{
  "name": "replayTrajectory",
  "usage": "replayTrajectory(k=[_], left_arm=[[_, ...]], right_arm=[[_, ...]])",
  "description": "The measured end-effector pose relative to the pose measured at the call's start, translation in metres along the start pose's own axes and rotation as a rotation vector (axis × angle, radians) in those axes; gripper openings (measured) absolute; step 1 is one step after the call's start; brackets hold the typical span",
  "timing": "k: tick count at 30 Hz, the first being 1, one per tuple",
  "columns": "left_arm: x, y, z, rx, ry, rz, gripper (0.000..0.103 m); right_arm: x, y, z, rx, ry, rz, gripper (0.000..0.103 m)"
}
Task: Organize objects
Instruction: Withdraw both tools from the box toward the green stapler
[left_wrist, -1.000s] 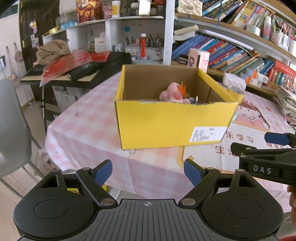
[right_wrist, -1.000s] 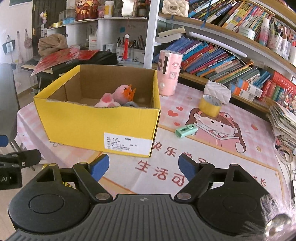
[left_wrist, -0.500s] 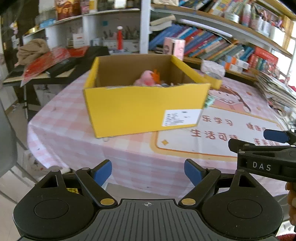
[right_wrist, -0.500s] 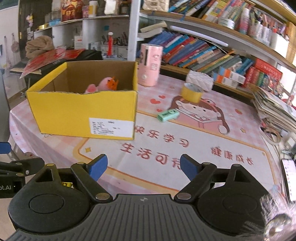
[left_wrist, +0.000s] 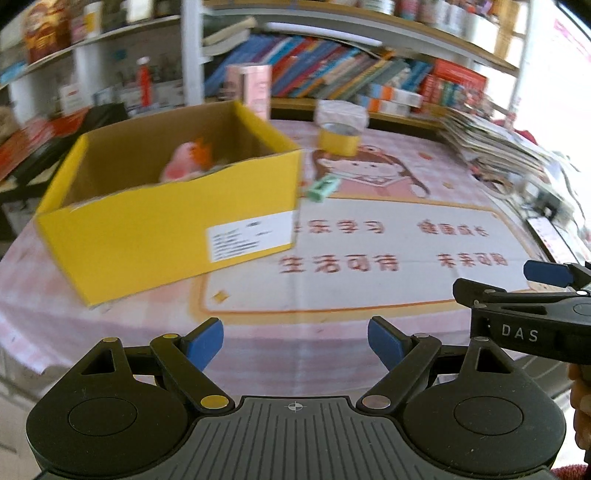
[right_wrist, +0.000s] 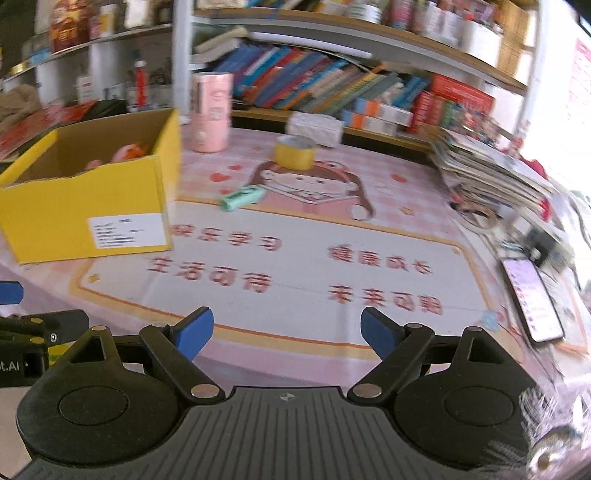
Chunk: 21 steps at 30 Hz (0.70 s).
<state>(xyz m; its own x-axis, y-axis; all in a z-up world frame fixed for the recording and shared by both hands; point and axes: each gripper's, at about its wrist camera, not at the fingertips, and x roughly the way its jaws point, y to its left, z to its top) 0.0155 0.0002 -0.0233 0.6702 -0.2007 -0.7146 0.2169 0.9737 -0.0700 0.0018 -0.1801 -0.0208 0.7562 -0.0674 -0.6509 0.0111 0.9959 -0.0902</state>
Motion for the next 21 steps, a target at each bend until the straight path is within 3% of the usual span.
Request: replayTrajectory(k=[12, 21], left_arm=[[0.042, -0.048, 0.035, 0.066, 0.016, -0.070, 0.088], [0.072, -0.069, 0.062, 0.049, 0.018, -0.056, 0.088]], right_arm=[[0.023, -0.054, 0.010, 0.065, 0.029, -0.081, 0.087], [0.058, -0.086, 0.038, 0.055, 0.043, -0.066, 0.087]])
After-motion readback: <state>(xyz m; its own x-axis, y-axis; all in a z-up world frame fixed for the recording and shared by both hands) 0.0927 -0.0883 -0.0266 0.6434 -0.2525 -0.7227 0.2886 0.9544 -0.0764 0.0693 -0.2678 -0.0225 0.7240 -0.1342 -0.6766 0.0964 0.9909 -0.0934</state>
